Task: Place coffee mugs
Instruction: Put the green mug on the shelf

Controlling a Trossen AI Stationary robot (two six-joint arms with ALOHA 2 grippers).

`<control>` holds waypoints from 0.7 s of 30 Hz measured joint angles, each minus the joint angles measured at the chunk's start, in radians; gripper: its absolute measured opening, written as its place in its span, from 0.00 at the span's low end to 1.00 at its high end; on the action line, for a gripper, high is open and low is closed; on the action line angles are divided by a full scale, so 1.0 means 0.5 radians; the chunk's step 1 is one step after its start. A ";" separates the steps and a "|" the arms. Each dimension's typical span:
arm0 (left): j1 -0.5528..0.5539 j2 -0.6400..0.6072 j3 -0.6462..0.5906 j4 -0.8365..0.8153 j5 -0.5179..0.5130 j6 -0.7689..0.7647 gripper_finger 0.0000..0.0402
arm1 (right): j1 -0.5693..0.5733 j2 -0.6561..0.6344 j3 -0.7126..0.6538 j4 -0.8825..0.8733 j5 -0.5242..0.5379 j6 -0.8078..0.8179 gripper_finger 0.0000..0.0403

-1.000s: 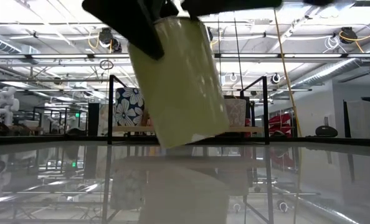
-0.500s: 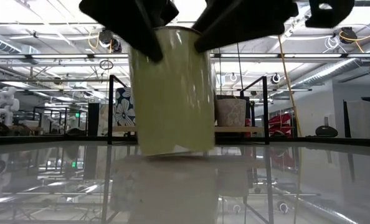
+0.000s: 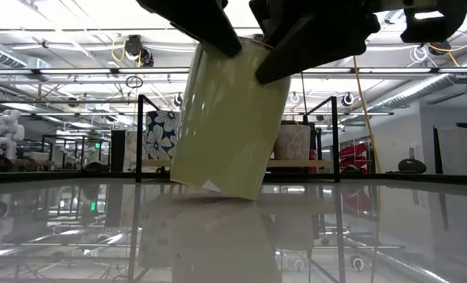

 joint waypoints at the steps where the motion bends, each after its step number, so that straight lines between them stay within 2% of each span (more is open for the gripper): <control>1: -0.002 0.000 0.000 0.011 -0.021 -0.023 0.27 | 0.000 0.000 0.000 -0.007 0.000 -0.001 0.13; 6: -0.035 0.001 0.000 0.069 -0.187 -0.043 0.48 | 0.007 0.001 -0.004 -0.040 0.003 -0.061 0.03; 12: -0.108 -0.068 0.000 0.058 -0.565 -0.094 0.71 | 0.014 -0.007 -0.005 -0.070 0.065 -0.088 0.03; 17: -0.170 -0.258 0.000 -0.155 -0.869 -0.204 0.75 | 0.010 -0.113 -0.005 -0.199 0.187 -0.003 0.03; 21: -0.196 -0.467 0.000 -0.371 -1.107 -0.365 0.75 | -0.002 -0.292 0.000 -0.407 0.510 0.067 0.03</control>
